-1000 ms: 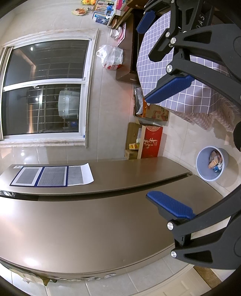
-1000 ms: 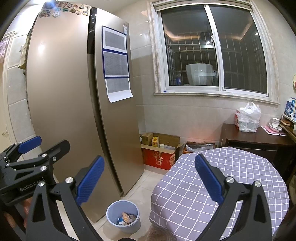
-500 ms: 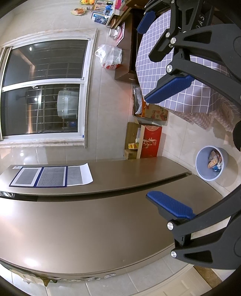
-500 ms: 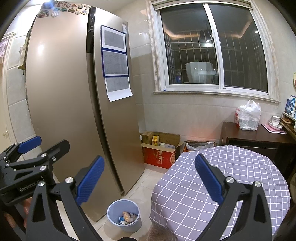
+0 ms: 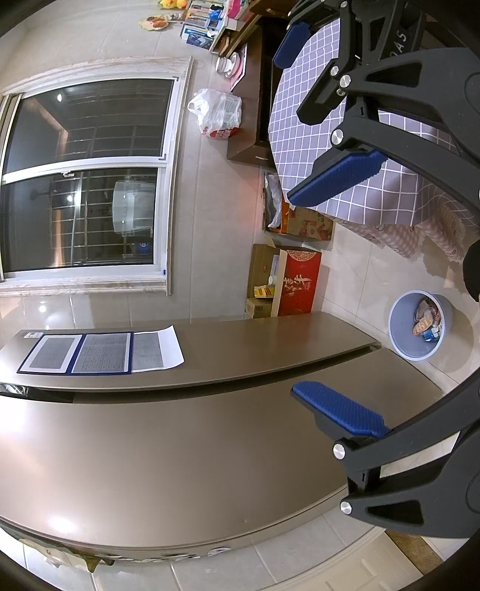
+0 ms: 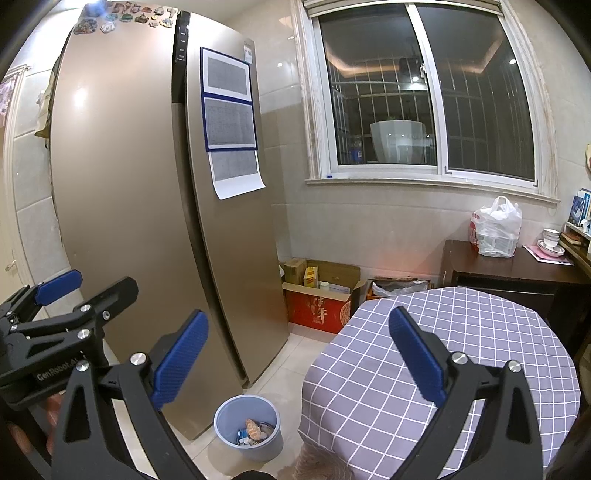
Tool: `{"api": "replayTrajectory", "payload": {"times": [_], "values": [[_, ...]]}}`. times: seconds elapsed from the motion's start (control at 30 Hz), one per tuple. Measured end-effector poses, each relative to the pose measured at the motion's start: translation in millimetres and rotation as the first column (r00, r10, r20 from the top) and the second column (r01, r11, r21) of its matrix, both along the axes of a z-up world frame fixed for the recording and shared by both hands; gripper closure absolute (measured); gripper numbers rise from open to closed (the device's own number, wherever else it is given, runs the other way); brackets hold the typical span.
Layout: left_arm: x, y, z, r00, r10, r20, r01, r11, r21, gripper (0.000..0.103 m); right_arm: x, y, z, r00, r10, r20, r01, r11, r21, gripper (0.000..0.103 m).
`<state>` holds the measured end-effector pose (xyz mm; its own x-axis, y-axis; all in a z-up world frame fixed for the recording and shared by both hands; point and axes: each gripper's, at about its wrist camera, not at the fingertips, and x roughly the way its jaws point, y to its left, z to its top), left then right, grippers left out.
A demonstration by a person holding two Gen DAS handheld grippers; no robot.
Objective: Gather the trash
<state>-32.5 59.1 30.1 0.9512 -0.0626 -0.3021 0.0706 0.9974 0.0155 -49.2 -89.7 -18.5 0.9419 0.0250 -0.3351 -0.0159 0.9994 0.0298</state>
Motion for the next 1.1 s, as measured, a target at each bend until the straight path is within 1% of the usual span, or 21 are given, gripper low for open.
{"api": "replayTrajectory", "payload": {"times": [0.2, 0.47, 0.63, 0.9, 1.1], "values": [[2, 1, 1, 1.0, -0.001, -0.001, 0.001, 1.0, 0.001, 0.01, 3, 0, 3, 1.0, -0.001, -0.001, 0.001, 1.0, 0.0, 0.007], [4, 3, 2, 1.0, -0.004, -0.004, 0.004, 1.0, 0.001, 0.01, 3, 5, -5, 1.0, 0.004, -0.011, -0.004, 1.0, 0.003, 0.007], [4, 3, 3, 1.0, -0.005, -0.005, 0.005, 1.0, 0.002, 0.01, 6, 4, -2, 1.0, 0.004, -0.014, -0.004, 1.0, 0.004, 0.007], [-9, 12, -3, 1.0, -0.004, -0.013, 0.004, 1.0, 0.007, 0.01, 11, 6, -4, 1.0, 0.004, -0.025, -0.004, 1.0, 0.011, 0.007], [-5, 13, -2, 1.0, -0.007, -0.015, 0.007, 1.0, 0.008, 0.01, 11, 7, -5, 1.0, 0.004, -0.029, -0.004, 1.0, 0.013, 0.007]]}}
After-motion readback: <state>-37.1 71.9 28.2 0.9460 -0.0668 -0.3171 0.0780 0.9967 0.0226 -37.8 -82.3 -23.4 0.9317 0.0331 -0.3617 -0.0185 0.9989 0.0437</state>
